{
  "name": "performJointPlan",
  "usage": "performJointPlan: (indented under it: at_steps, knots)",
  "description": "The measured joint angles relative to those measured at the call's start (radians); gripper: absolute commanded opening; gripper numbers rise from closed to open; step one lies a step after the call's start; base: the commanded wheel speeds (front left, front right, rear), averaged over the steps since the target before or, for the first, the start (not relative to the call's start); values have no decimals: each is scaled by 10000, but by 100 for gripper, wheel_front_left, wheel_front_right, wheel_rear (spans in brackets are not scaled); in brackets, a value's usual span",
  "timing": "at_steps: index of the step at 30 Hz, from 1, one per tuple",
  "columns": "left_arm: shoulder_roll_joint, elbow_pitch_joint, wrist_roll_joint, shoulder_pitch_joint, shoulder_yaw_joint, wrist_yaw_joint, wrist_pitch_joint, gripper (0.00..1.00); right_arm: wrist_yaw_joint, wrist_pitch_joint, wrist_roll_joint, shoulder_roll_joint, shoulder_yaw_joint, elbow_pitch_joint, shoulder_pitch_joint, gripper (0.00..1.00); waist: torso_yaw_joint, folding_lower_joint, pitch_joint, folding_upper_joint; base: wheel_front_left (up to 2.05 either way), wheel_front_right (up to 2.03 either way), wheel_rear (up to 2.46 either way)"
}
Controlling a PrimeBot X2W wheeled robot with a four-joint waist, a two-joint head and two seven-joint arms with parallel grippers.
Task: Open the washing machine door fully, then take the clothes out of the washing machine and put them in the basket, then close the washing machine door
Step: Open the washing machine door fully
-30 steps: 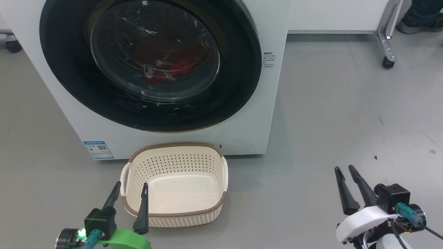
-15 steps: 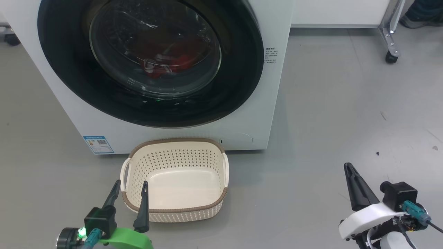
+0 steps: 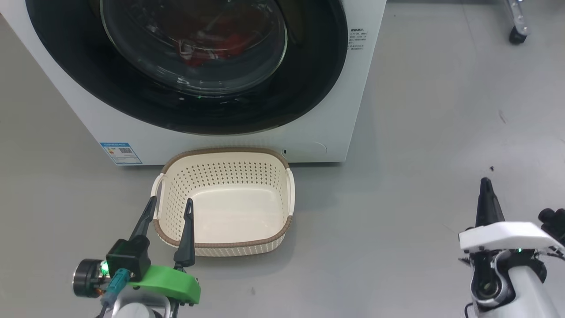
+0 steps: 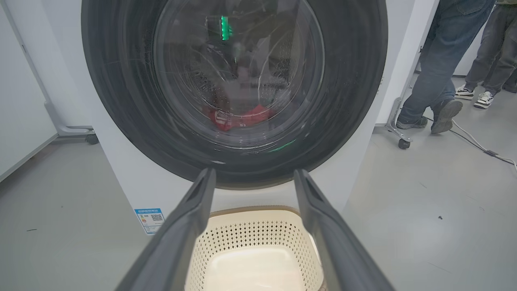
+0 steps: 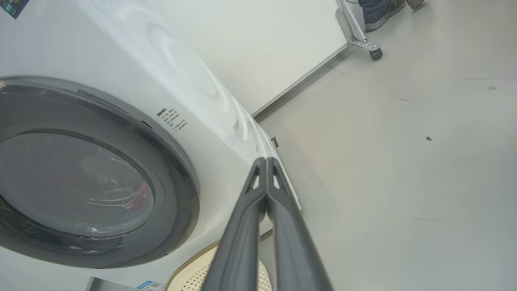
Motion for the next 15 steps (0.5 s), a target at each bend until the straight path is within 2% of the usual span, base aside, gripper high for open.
performJointPlan:
  at_steps: [10, 15]
  knots:
    - [-44, -456, 320, -844, -121, 2, -2, 100, 75, 1406, 3457, 50, -1327, 115, -2057, 0, 186, 0, 1086, 0, 0, 0, 0]
    - [-128, -704, 481, -1254, -211, 2, -12, 100, 75, 2286, 4690, 10, -1755, 288, -3141, 0, 377, 0, 1628, 0, 0, 0, 0]
